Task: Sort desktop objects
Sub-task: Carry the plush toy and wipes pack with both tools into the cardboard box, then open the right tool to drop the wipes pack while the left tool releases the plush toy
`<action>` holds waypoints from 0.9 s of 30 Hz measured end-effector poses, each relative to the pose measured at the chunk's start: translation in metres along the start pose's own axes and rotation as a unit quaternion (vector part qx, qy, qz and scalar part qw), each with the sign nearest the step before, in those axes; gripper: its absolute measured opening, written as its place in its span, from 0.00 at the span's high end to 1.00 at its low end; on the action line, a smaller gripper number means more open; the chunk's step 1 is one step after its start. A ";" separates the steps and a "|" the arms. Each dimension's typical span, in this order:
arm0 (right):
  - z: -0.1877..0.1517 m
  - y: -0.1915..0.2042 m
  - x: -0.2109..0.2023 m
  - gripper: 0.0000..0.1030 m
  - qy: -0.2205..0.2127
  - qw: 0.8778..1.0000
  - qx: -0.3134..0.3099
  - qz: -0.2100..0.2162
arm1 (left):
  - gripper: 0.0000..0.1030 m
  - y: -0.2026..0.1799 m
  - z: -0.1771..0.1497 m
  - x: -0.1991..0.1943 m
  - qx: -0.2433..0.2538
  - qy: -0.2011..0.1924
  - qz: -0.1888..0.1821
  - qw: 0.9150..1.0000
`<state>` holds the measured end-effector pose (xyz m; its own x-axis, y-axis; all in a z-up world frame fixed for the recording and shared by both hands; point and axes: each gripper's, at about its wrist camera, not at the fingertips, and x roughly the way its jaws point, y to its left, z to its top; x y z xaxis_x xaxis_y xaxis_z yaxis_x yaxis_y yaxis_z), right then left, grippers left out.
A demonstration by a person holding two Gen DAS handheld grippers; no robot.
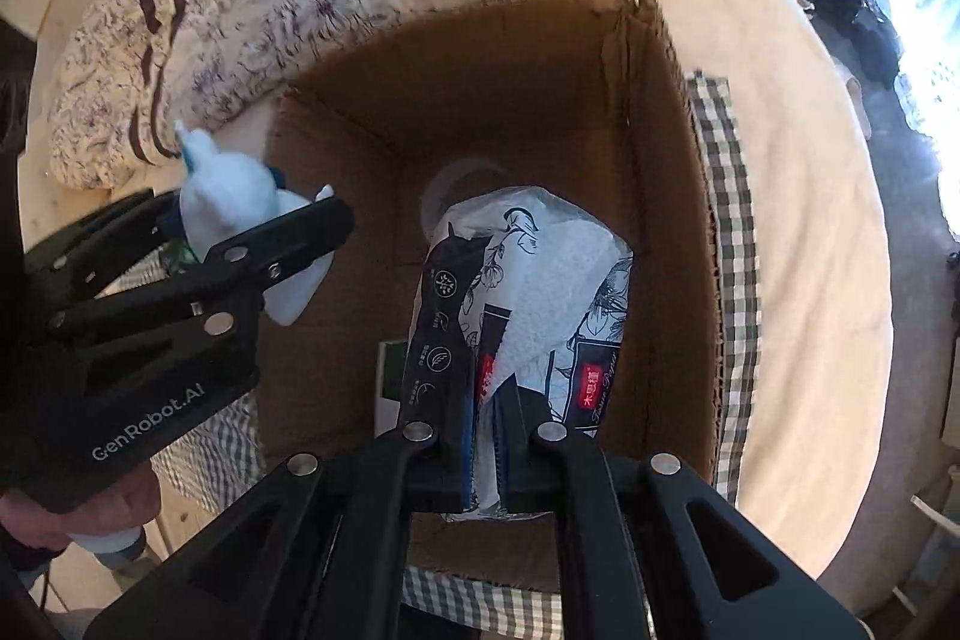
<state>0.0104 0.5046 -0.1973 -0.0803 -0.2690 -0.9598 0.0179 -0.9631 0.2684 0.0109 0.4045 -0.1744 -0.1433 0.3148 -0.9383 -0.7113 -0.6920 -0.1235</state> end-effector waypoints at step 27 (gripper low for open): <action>-0.036 0.027 -0.045 0.35 -0.051 0.999 -0.005 0.006 | 0.22 0.026 -0.007 -0.061 -0.058 -0.059 -0.005 0.997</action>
<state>0.0507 0.4901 -0.1500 -0.1807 -0.2784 -0.9433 0.0291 -0.9602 0.2778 0.0061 0.3625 -0.1229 -0.2224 0.3915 -0.8929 -0.6302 -0.7565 -0.1747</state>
